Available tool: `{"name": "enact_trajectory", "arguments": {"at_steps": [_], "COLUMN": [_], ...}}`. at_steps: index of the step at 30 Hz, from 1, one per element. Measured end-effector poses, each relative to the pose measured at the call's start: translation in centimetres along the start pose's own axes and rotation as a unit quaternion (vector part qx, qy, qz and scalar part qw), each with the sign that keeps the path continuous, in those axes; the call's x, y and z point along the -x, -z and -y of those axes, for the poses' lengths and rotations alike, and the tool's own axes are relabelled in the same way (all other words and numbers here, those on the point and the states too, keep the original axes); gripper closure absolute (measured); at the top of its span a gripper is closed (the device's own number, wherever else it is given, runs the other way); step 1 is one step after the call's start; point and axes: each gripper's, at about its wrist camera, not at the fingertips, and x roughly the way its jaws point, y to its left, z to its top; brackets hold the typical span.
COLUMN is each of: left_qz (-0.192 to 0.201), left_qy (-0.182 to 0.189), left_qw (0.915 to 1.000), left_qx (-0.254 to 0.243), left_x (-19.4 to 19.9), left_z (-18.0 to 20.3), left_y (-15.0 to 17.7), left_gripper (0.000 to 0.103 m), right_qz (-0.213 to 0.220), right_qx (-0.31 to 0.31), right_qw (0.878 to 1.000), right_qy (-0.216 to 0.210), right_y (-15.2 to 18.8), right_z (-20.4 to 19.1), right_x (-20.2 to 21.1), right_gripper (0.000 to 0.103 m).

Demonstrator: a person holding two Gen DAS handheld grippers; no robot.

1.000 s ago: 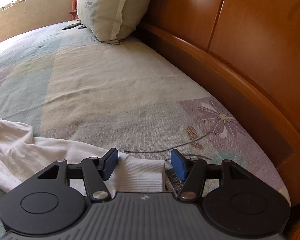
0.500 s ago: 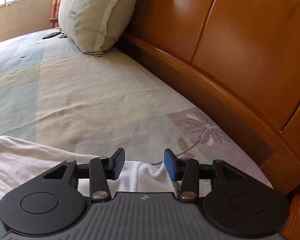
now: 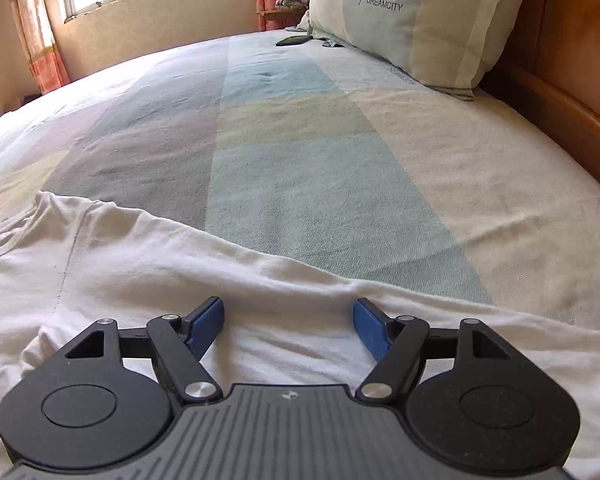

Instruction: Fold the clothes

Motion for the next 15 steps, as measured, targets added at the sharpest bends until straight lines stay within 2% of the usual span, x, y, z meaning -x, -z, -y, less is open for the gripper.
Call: {"name": "enact_trajectory", "arguments": {"at_steps": [1,2,6,8,10,11,13,14,15], "left_qz": [0.001,0.003,0.016,0.019,0.019,0.019,0.016,0.015,0.014], "left_qy": [-0.002,-0.004,-0.004,0.001,0.004,0.007,0.015,0.019,0.022], "left_qw": [1.0,0.9999,0.9991,0.9991,0.9992,0.9993,0.9996,0.9997,0.9997], "left_qx": [0.008,0.016,0.039,0.038,0.034,0.031,0.017,0.01,0.003], "left_x": [0.2,0.4,1.2,1.2,1.0,0.9,0.8,0.7,0.7], "left_z": [-0.6,-1.3,-3.5,-4.0,-4.4,-4.5,-4.4,-4.3,-4.3], "left_y": [0.3,0.6,1.2,1.1,0.9,0.8,0.6,0.5,0.4], "left_gripper": [0.013,0.013,0.013,0.013,0.013,0.013,0.013,0.013,0.013], "right_qz": [0.006,0.001,-0.02,-0.011,-0.006,-0.002,0.008,0.014,0.013], "right_qx": [0.009,-0.015,-0.121,-0.138,-0.127,-0.126,-0.13,-0.14,-0.148], "right_qw": [1.0,1.0,0.992,0.99,0.991,0.989,0.981,0.973,0.968], "right_qy": [0.018,0.023,0.04,0.001,-0.044,-0.079,-0.146,-0.184,-0.203], "right_y": [0.0,-0.5,-2.6,-2.6,-2.3,-2.0,-1.2,-0.7,-0.3], "right_z": [-0.2,0.5,3.8,2.9,0.5,-0.7,-2.6,-3.4,-3.7], "right_x": [-0.5,-0.5,-0.3,1.3,2.5,2.8,3.4,3.4,3.4], "right_gripper": [0.02,0.017,0.017,0.015,0.009,0.005,0.001,0.0,0.0]}}
